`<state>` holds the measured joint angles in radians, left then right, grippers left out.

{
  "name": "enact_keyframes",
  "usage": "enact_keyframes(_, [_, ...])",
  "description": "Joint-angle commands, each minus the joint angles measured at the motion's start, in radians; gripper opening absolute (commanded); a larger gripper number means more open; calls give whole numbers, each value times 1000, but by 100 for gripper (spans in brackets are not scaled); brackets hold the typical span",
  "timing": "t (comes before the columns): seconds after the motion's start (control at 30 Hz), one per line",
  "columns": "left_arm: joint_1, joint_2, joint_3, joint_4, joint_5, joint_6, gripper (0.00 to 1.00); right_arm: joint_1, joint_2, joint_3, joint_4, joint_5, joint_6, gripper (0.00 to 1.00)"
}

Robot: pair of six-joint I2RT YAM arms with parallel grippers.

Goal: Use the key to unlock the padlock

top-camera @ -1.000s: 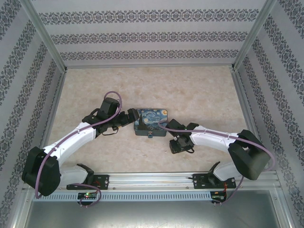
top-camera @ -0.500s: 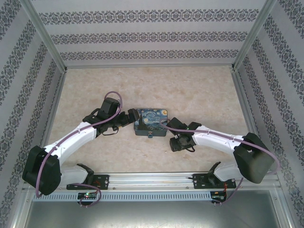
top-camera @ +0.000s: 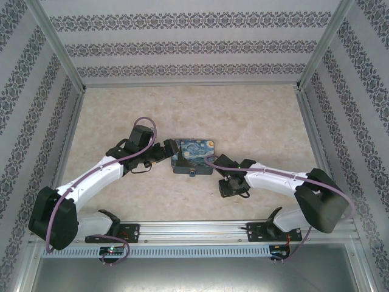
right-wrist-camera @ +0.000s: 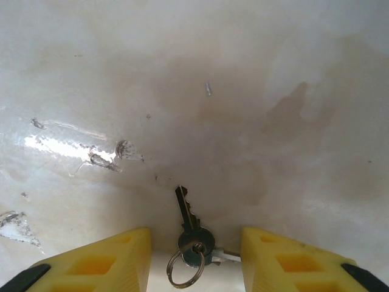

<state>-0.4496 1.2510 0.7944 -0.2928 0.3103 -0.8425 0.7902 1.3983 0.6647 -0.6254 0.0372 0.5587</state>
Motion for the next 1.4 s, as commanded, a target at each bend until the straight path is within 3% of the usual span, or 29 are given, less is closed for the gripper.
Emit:
enact_keyframes(0.0, [4, 2, 22, 15, 6, -13, 100, 19, 23, -16, 4, -1, 26, 42])
enact_keyframes(0.27, [4, -5, 17, 14, 6, -18, 100, 24, 69, -13, 28, 9, 23, 33])
enact_keyframes(0.63, [5, -4, 17, 21, 23, -29, 100, 14, 44, -18, 60, -37, 36, 0])
enact_keyframes(1.03, [4, 2, 22, 68, 68, -63, 100, -124, -201, -26, 89, -207, 50, 0])
enact_keyframes(1.37, [5, 11, 21, 102, 108, -93, 100, -240, -286, -78, 160, -346, 85, 0])
